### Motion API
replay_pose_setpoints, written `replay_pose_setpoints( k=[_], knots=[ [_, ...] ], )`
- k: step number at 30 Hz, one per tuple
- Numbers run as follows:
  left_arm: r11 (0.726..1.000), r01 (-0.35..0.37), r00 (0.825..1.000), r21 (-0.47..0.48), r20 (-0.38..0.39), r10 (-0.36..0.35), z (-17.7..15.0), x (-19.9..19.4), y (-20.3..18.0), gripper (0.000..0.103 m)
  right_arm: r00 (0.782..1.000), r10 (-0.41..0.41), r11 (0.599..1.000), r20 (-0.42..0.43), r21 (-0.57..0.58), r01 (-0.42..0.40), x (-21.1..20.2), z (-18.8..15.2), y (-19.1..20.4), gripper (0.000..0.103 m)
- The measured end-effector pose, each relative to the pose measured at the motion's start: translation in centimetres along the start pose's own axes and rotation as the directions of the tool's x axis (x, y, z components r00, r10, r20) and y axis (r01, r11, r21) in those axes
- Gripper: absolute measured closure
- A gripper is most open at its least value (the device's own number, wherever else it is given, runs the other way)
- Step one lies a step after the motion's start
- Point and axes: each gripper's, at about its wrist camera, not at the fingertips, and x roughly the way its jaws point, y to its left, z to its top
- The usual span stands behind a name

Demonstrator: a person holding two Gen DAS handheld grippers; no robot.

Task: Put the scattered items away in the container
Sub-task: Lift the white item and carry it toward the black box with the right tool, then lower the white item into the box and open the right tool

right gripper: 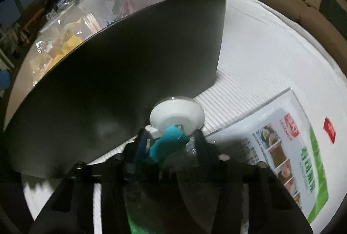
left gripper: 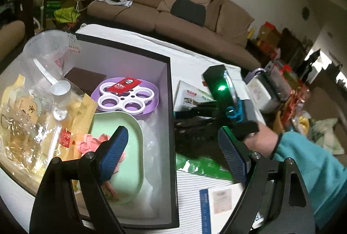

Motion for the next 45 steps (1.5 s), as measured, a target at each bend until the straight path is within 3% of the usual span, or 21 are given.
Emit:
replay_pose_setpoints(
  k=[4,8,25,31,40,45],
  knots=[
    [1.0,-0.002,1.0,-0.028,-0.009,0.002,0.1,0.3,0.4,0.019,0.999,-0.012,0.999,0.052,0.052,0.009,-2.0,-0.3,-0.7,0.087],
    [0.999,-0.033,0.999,-0.034,-0.003,0.033,0.3,0.3,0.8,0.019,0.996,-0.031,0.998,0.088,0.058,0.026,-4.3,-0.4,-0.3,0.091],
    [0.995,-0.015,1.0,-0.103,-0.015,0.014,0.5,-0.2,3.1,0.019,0.985,-0.078,0.995,0.157,0.079,0.067,-11.8,-0.7,0.7,0.091],
    [0.998,-0.025,1.0,-0.065,-0.009,0.025,0.6,-0.3,2.3,0.019,0.979,-0.071,0.993,0.192,0.106,0.051,-13.4,-1.2,1.4,0.091],
    [0.995,-0.089,0.996,-0.038,-0.009,0.089,0.6,-0.4,2.6,0.019,0.968,-0.056,0.997,0.245,-0.04,0.067,-17.2,4.6,6.6,0.091],
    [0.991,-0.114,0.994,-0.074,-0.016,0.113,1.0,-0.9,4.9,0.019,0.969,-0.028,0.994,0.246,-0.097,0.053,-15.9,8.8,9.3,0.091]
  ],
)
